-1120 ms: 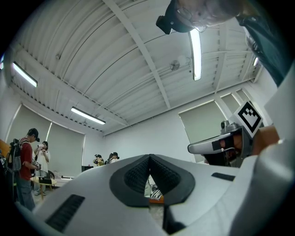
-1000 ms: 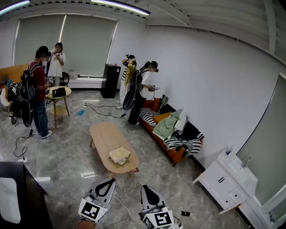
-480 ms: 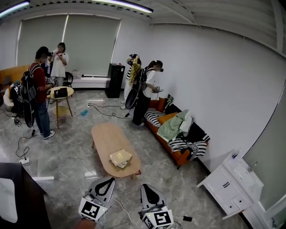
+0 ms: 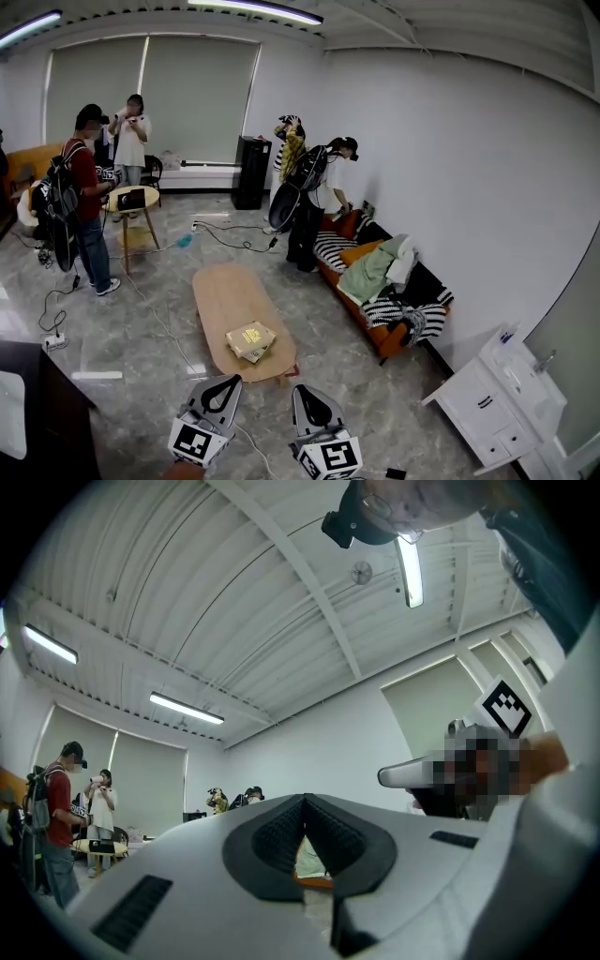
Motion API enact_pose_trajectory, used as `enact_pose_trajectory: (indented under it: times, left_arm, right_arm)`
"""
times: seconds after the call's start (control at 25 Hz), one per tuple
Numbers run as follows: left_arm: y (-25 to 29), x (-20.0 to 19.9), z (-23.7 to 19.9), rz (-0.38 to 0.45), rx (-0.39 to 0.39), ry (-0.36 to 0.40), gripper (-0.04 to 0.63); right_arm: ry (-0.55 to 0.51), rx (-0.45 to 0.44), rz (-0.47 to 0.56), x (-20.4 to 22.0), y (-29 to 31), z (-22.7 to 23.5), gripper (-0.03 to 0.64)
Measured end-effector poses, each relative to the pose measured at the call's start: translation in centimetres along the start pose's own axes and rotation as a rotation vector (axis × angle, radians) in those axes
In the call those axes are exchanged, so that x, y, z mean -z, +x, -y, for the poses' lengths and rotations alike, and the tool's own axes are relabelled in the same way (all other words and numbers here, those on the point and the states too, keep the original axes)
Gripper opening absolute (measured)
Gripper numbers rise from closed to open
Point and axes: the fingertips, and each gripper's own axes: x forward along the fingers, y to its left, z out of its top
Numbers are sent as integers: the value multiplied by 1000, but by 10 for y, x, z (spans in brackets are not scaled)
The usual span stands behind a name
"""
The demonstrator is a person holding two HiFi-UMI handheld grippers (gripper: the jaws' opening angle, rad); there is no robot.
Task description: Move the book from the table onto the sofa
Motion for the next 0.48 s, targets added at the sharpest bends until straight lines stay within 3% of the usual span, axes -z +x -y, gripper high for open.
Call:
enact_pose_trajectory:
  times: [0.24, 0.48]
  left_arm:
    - [26, 10, 2, -26, -13, 15, -12]
    - [46, 21, -25, -27, -1, 26, -12]
  right_arm:
    - [17, -12, 12, 7, 12, 25, 15]
    - [14, -1, -11, 18, 46, 34, 15]
